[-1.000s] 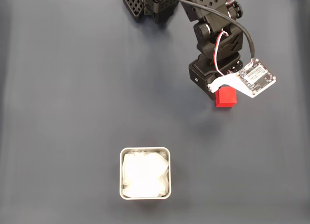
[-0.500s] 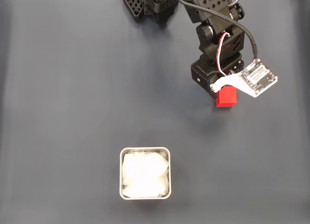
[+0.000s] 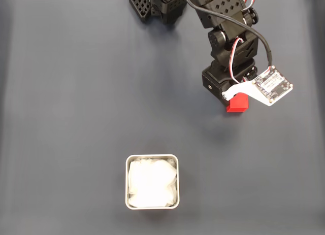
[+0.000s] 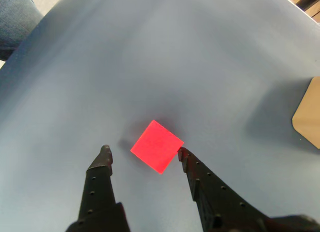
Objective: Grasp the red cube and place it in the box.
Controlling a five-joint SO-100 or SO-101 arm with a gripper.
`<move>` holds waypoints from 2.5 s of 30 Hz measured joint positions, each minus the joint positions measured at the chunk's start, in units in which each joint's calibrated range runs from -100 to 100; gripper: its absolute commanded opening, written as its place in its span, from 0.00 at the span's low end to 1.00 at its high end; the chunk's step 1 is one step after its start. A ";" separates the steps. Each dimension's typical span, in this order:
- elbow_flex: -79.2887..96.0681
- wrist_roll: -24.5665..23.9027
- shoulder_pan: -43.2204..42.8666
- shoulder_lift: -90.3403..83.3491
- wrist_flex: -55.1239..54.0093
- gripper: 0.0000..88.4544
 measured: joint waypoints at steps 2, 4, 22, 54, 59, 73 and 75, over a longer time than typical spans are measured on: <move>-0.54 0.00 0.00 0.61 -0.16 0.35; -1.08 0.00 0.00 1.13 -0.32 0.35; -4.70 -0.15 -1.63 3.99 -0.48 0.35; -8.32 -0.39 -3.12 6.69 -0.48 0.12; -8.32 -0.34 -3.12 6.69 -0.48 0.07; -8.32 -0.29 -3.12 6.69 -0.48 0.03; -8.32 -0.29 -3.12 6.60 -0.16 0.03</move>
